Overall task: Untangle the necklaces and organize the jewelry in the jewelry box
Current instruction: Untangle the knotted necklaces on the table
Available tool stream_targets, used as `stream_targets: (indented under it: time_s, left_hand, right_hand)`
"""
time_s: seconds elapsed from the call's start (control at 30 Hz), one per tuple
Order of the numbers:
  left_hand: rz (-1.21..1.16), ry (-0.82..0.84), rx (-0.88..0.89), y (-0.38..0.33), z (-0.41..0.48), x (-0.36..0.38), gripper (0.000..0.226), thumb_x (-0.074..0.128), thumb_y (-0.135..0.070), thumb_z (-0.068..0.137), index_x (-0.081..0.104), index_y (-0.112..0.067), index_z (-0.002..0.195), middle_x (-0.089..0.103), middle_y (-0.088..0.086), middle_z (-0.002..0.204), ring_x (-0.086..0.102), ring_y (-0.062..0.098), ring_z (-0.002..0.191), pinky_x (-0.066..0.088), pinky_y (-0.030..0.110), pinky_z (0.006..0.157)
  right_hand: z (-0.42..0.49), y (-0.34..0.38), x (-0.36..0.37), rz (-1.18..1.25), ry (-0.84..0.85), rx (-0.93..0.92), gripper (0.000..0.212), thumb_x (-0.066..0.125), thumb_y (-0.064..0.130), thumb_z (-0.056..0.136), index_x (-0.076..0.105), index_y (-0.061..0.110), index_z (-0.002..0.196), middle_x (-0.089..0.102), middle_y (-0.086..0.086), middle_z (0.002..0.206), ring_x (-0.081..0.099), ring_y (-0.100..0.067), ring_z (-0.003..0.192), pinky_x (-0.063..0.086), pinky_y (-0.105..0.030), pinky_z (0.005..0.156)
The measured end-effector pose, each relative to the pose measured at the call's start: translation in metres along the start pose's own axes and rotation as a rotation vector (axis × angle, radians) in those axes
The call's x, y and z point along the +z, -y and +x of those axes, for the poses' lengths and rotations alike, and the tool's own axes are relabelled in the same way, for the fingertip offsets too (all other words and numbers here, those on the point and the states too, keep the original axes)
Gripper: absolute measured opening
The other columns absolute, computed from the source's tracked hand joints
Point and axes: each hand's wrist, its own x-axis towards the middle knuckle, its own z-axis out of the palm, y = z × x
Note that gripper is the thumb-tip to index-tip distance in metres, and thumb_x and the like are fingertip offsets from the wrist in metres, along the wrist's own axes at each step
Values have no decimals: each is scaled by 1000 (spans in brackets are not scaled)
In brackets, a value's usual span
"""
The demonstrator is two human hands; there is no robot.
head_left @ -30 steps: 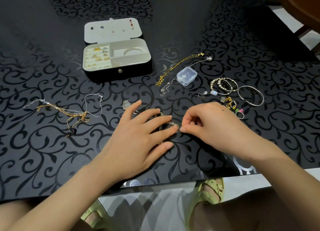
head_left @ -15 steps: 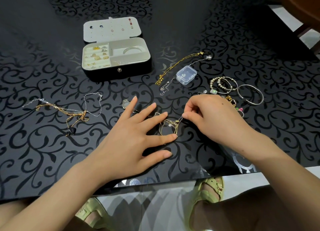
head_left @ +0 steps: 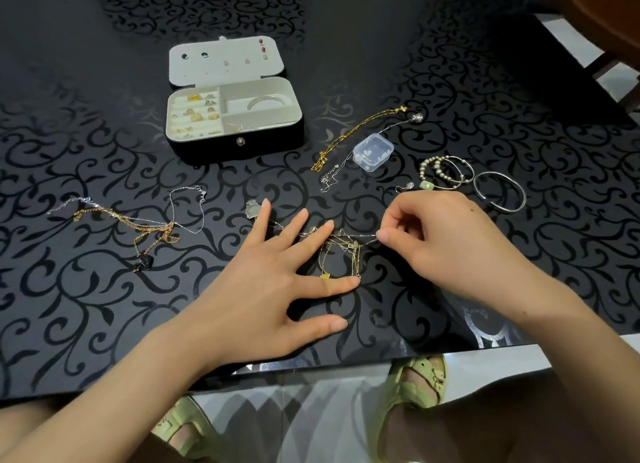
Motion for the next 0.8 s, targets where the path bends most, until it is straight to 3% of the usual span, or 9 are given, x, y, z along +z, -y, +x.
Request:
stream_targets:
  time_s: [0.17,0.27,0.37,0.57,0.7,0.8]
  left_hand:
    - [-59,6,6,0,0,-1,43,41,-68,84,56,-49,120,31,10,150,19,36,142,4,63,111]
    - [-57,-12,31,1,0,-4,42,42,-68,85,59,-47,117,29,7,153,12,32,144,1,63,112]
    - [-59,-19,52,2,0,-5,42,42,-67,85,61,-47,116,30,4,152,11,31,145,1,63,112]
    - [-73,-52,84,2,1,-7,39,44,-62,87,64,-43,114,40,3,147,21,29,143,9,66,111]
    - [-157,-175,47,-1,5,-10,42,43,-56,89,67,-33,114,55,-5,135,36,21,137,16,62,111]
    - [-92,-212,25,0,10,-6,43,40,-50,92,68,-25,114,63,-9,124,46,18,129,18,57,112]
  right_hand:
    - [3,0,5,93,-53,2,12,60,27,88,59,23,76,56,10,67,49,-5,65,37,-20,62]
    - [11,1,9,35,-86,19,11,57,26,90,59,20,81,57,10,71,52,-12,74,41,-29,71]
    - [15,-1,13,-65,-75,36,13,54,28,92,58,18,86,59,7,81,52,-15,82,39,-29,72]
    - [13,1,12,-174,-7,30,12,51,30,93,55,22,85,56,8,84,53,-17,90,35,-28,73]
    - [2,0,5,-176,36,28,14,52,29,92,55,21,80,58,10,82,53,-16,85,39,-29,71]
    - [-7,-1,1,-134,87,40,15,56,29,90,58,20,77,59,10,75,55,-14,78,43,-30,69]
